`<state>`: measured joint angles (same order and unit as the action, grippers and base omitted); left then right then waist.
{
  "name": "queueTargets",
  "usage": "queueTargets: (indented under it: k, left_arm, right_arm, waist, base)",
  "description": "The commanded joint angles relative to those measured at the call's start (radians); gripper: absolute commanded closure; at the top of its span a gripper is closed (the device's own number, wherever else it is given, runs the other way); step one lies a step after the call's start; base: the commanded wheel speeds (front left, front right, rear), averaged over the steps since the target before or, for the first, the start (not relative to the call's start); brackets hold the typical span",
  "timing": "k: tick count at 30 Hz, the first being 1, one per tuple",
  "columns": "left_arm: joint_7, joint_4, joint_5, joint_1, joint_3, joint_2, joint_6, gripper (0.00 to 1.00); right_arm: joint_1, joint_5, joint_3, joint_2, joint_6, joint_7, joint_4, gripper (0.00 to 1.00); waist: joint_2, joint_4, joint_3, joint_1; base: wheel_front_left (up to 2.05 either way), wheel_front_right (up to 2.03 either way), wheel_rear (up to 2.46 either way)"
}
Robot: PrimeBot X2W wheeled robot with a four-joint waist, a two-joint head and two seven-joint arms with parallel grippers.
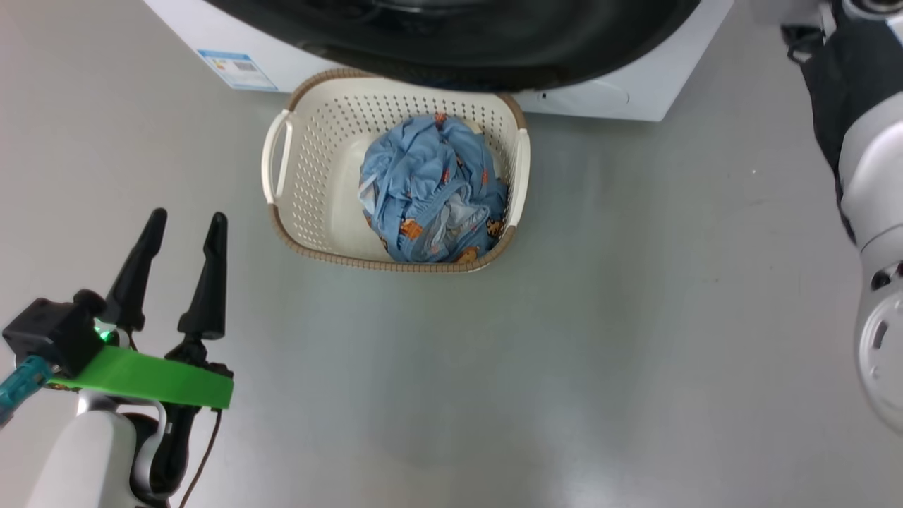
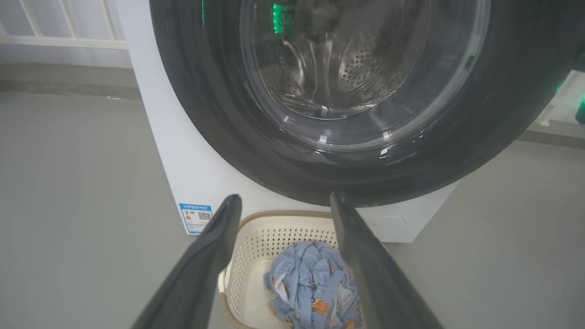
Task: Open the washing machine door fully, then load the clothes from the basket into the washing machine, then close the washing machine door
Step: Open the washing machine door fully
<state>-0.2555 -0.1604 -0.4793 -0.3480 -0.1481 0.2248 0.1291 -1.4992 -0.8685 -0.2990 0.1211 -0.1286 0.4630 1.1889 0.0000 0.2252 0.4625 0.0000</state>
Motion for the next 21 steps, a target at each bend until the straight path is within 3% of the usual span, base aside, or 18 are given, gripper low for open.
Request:
queueTargets:
  k: [1,21]
  left_arm:
    - [-0.006,0.028,0.003,0.002,0.042,0.036,0.002,0.0]
    - [-0.006,0.034,0.034,0.063,0.053,0.038,0.002,0.0]
  right_arm:
    - [0.018,-0.02,0.026,-0.07,-0.002,0.044,-0.036,1.0]
    - [0.355,-0.22,0.143,-0.071,-0.002,0.375,-0.366,1.0]
  waist:
    - [0.0,0.0,-0.016,0.0]
    - [0.0,-0.001,-0.127,0.0]
  base:
    - [0.0,0.0,0.0]
    - [0.0,0.0,0.0]
